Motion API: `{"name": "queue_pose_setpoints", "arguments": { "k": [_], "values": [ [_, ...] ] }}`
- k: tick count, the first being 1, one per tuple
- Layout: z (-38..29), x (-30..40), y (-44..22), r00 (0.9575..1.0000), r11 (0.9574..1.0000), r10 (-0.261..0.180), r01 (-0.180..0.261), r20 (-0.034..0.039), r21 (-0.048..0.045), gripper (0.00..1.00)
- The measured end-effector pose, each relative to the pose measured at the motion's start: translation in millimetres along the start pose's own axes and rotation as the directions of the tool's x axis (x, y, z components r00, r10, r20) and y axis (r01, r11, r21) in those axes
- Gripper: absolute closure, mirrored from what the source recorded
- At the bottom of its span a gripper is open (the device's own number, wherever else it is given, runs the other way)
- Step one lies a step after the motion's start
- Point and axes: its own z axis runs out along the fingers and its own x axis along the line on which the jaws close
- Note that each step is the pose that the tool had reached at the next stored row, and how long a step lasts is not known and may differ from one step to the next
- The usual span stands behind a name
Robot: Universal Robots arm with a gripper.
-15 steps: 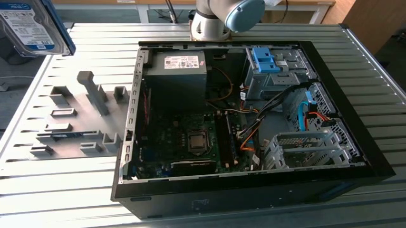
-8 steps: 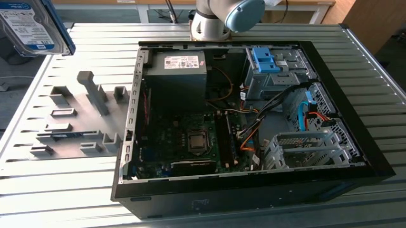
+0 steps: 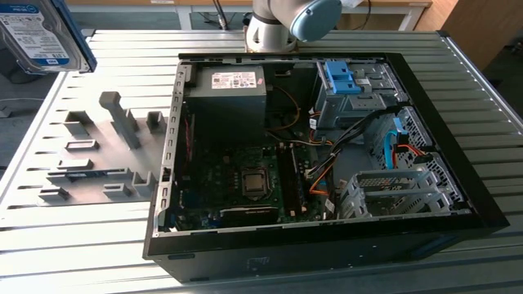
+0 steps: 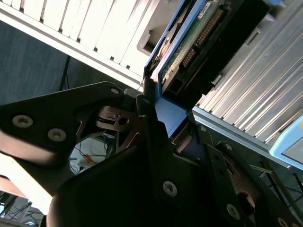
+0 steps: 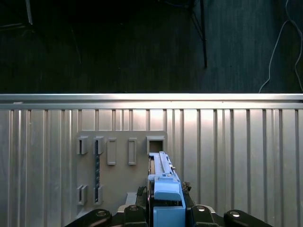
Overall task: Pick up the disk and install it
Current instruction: 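Pick up the disk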
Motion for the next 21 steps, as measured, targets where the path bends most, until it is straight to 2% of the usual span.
{"name": "queue_pose_setpoints", "arguments": {
  "k": [3, 7, 12, 18, 21],
  "values": [
    [-2.3, 1.6, -0.4, 1.0, 1.0, 0.0, 0.0, 0.0, 0.0, 0.64],
    [-12.6, 1.6, -0.3, 1.0, 1.0, 0.0, 0.0, 0.0001, 0.0002, 0.64],
    [-29.5, 1.2, -0.2, 1.0, 1.0, 0.0, 0.0, 0.0, 0.0, 0.64],
    [-55.8, 0.5, 0.1, 1.0, 1.0, 0.0, 0.0, 0.0, 0.0, 0.64],
    [-65.4, 0.2, 0.2, 1.0, 1.0, 0.0, 0.0, 0.0, -0.0002, 0.64]
  ]
}}
